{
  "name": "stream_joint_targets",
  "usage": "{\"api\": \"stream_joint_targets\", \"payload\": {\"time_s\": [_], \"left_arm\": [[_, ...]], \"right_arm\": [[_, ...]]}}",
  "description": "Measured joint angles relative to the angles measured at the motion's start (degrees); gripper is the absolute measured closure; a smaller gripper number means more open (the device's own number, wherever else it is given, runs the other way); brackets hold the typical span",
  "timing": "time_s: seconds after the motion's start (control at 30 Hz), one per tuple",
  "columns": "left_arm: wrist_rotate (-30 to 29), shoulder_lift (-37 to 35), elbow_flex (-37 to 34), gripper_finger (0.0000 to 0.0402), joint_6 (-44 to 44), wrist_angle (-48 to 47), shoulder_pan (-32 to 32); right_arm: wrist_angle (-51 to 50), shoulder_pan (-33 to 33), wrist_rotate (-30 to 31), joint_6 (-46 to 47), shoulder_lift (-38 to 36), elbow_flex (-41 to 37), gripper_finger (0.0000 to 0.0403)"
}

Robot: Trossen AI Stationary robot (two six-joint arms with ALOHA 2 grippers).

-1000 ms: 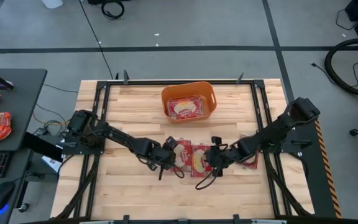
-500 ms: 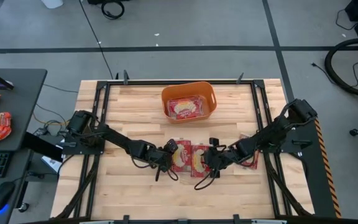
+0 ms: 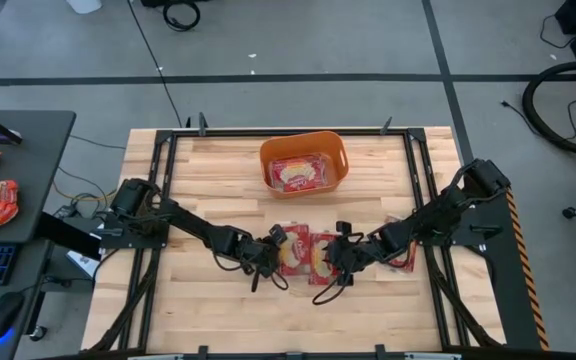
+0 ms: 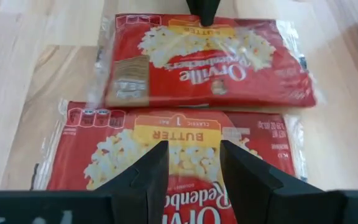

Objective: Sort popcorn bags into baskets
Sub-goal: Put the red popcorn bag into the orange bin

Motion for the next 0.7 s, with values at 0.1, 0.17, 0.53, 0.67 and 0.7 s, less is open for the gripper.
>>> {"api": "stream_joint_targets", "payload": {"time_s": [0.1,0.17,0.53,0.67,0.7], "left_arm": [[0.1,-0.1,0.0,0.0393,-4.8,0.5,0.5],[0.1,-0.2,0.6,0.0394,-6.9,-0.7,1.0],[-4.3,-4.5,10.5,0.0399,-8.2,-11.9,1.2],[-8.4,-5.8,15.1,0.0400,-9.4,-17.1,1.8],[-9.6,-5.8,16.4,0.0400,-9.5,-17.2,2.0]], "right_arm": [[-0.7,0.0,-0.4,0.4,0.0,0.0,0.0253],[-1.2,0.1,-0.4,1.0,-0.1,0.0,0.0253],[-13.0,2.3,-0.2,9.3,-1.5,0.0,0.0253],[-17.6,3.9,2.5,12.6,-3.6,0.0,0.0253],[-18.7,4.4,3.7,13.1,-4.2,0.0,0.0253]]}}
